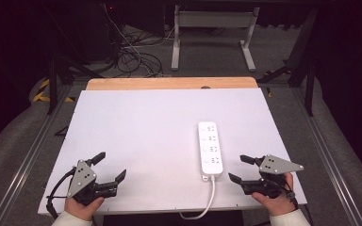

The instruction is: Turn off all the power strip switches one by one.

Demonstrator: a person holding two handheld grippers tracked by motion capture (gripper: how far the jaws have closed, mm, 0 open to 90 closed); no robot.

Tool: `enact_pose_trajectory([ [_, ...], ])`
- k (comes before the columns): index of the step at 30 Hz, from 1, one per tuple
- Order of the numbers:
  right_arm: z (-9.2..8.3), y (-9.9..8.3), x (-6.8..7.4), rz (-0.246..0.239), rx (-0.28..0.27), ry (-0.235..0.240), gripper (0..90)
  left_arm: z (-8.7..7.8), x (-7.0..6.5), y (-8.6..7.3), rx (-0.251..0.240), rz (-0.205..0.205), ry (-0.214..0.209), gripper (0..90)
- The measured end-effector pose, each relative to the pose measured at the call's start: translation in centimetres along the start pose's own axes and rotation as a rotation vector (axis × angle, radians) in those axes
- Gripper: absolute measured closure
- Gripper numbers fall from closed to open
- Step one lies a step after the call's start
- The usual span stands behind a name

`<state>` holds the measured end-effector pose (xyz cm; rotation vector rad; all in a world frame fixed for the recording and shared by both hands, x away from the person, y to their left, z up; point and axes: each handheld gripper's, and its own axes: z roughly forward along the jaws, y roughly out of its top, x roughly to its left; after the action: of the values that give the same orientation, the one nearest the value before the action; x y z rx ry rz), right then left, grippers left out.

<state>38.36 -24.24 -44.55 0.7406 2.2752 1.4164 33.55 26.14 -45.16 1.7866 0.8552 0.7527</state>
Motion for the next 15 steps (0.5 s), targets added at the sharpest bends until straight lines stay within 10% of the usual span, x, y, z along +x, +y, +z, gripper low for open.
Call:
enact_pose_trajectory([
  [11, -0.07, 0.41, 0.07, -0.008, -0.001, 0.009, 33.7, -0.15, 0.00, 0.02, 0.006, 0.013, 0.012, 13.3],
  [13, -0.14, 0.53, 0.04, -0.013, 0.004, 0.007, 38.7, -0.14, -0.02, 0.03, 0.005, 0.013, 0.013, 13.3],
  [15, -0.30, 0.90, -0.07, -0.022, 0.017, 0.021, 62.3, -0.19, 0.01, 0.02, 0.006, 0.016, 0.017, 13.3],
])
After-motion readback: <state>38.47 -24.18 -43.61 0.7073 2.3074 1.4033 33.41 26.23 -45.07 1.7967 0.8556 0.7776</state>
